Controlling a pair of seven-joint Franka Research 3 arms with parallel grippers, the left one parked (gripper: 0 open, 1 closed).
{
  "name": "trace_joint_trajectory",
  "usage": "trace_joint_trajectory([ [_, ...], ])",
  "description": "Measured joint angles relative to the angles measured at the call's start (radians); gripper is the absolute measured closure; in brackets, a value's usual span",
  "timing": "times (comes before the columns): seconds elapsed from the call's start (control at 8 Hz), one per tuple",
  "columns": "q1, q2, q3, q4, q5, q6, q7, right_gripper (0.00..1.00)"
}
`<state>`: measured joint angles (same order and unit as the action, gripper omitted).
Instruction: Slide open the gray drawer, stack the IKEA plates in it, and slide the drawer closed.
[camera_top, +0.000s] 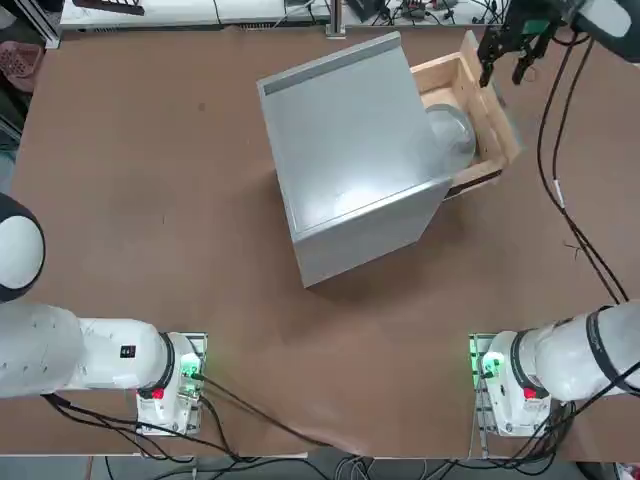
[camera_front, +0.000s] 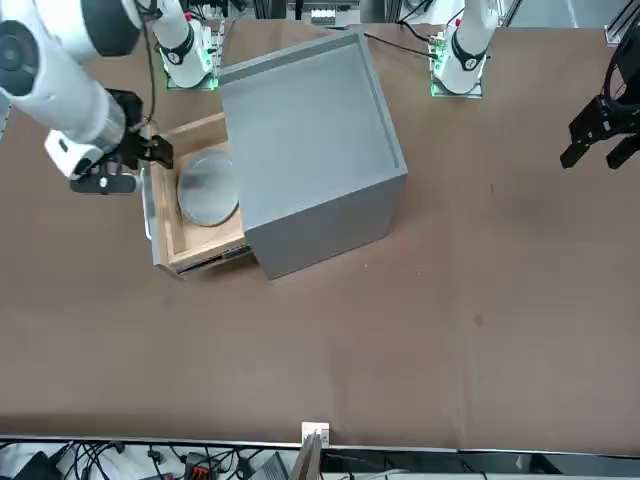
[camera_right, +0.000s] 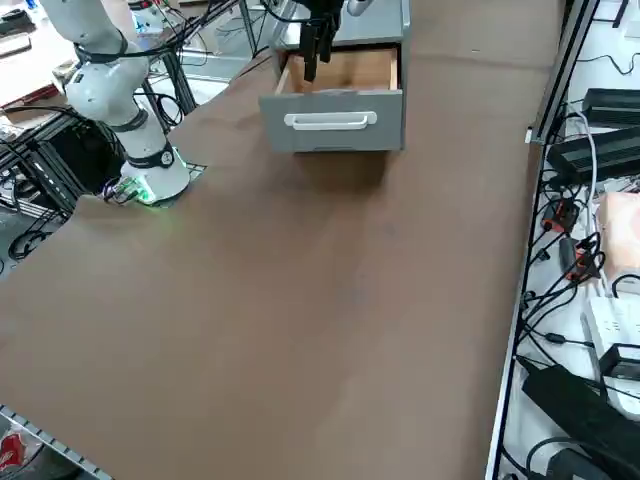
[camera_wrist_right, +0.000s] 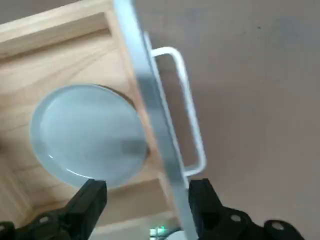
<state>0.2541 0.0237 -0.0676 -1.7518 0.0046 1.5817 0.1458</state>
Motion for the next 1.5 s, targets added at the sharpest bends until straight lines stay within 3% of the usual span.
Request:
trace_joint_trajectory([
  [0.12,-0.047,-0.002,-0.004,0.002,-0.001,-0.002,-0.081,0.01],
  [0.38,-0.139,0.009,-0.008,0.002,-0.001,0.027,-0.239,0.18],
  [0.5,-0.174,0.030,-0.009,-0.001,-0.001,0.065,-0.311,0.44],
  [0.75,-0.227,0.094,-0.010,-0.007,-0.001,0.139,-0.430,0.59],
  [0.88,-0.236,0.121,-0.010,-0.017,0.000,0.163,-0.458,0.81],
  [1.0,-0.236,0.136,-0.008,-0.036,0.006,0.184,-0.463,0.91],
  [1.5,-0.228,0.140,0.013,-0.134,0.121,0.259,-0.462,1.00],
])
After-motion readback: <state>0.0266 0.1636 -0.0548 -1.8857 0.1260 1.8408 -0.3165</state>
